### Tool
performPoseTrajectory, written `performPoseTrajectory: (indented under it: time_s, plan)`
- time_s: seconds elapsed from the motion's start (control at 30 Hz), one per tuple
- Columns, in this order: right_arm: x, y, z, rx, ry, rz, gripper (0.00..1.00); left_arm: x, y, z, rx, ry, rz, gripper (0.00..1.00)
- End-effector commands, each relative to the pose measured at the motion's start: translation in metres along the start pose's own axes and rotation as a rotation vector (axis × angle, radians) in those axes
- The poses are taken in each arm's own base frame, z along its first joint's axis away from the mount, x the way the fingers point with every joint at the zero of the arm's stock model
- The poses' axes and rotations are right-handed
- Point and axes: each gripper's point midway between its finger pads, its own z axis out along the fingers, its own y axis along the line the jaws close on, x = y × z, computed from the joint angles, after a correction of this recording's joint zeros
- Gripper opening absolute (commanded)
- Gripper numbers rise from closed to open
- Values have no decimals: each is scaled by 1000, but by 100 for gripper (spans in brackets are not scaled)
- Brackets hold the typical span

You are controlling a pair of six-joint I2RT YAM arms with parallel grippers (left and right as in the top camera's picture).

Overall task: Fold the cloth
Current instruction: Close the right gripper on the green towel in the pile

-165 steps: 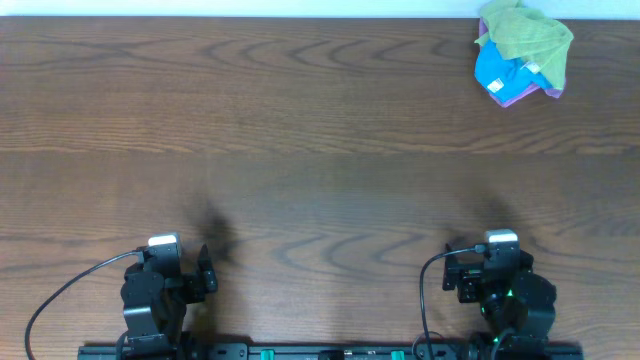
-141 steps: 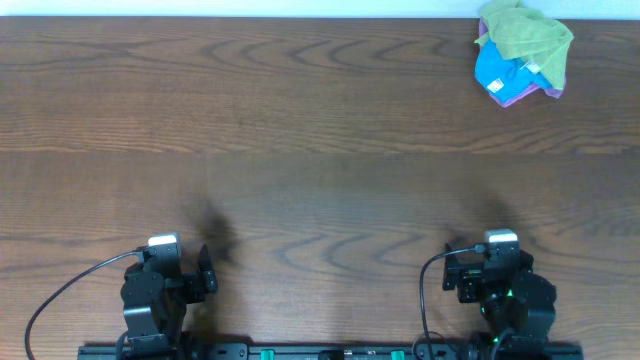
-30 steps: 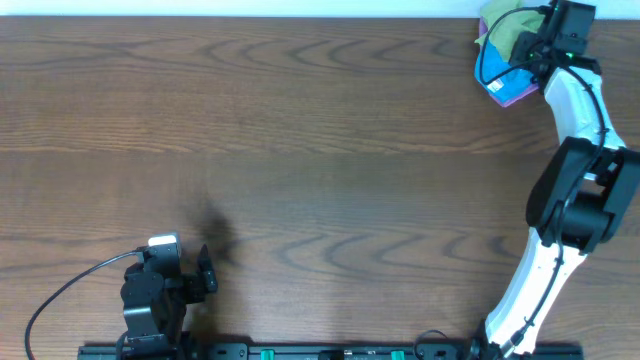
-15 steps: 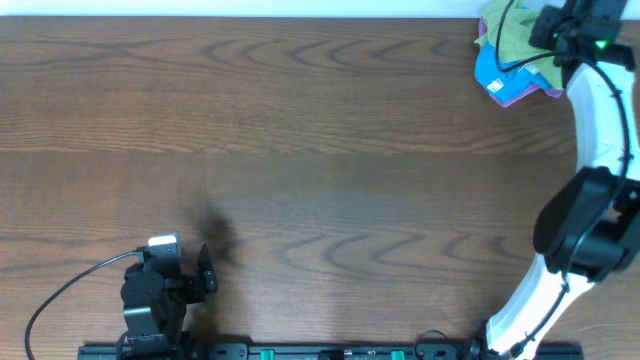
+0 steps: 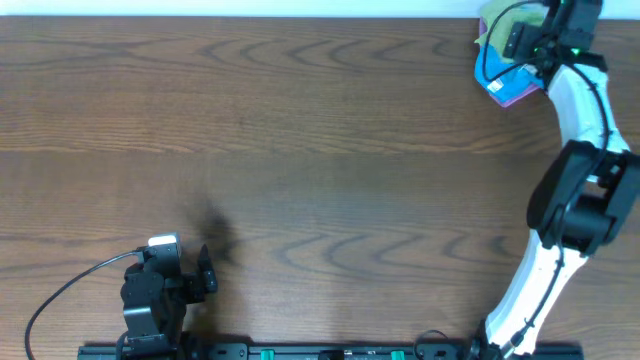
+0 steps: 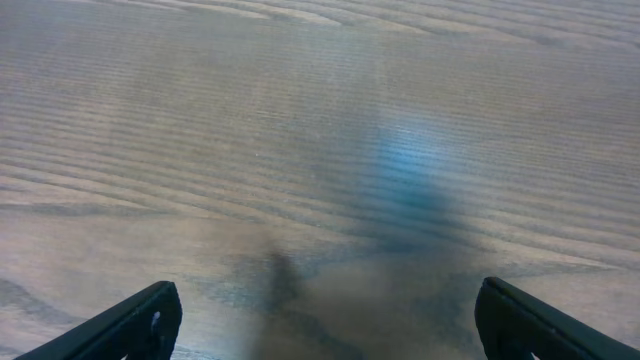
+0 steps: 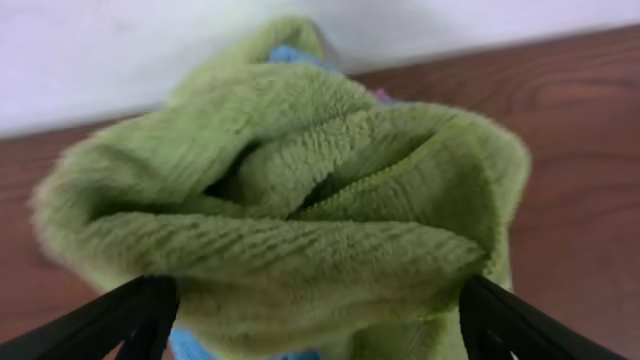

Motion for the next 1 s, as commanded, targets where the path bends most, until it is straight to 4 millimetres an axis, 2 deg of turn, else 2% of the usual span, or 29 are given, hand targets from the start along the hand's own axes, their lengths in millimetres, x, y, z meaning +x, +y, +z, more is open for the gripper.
performPoseTrajectory:
  time_s: [0.0, 0.17, 0.23, 0.43, 0.53, 0.67, 0.73, 0.87, 0.97]
  plan:
    - [6, -2, 10, -4, 1, -1, 90, 9, 2, 2, -9, 29, 10, 95]
    - [12, -3, 21, -8, 0, 2, 80, 9, 2, 2, -9, 29, 10, 95]
    - [15, -4, 25, -7, 7, 3, 63, 9, 2, 2, -9, 29, 10, 95]
    - [21, -4, 29, -7, 21, 1, 26, 9, 2, 2, -9, 29, 10, 95]
    - [23, -4, 28, -7, 27, 1, 1, 9, 2, 2, -9, 29, 10, 95]
    - [22, 0, 23, -17, 38, -2, 1, 9, 2, 2, -9, 29, 10, 95]
    - [14, 4, 14, -30, 26, -5, 1, 9, 2, 2, -9, 29, 10, 95]
    - [-14, 16, -21, -54, -18, -19, 1, 9, 2, 2, -9, 29, 10, 95]
    - [-37, 30, -62, -73, -47, -38, 1, 9, 2, 2, -9, 29, 10, 95]
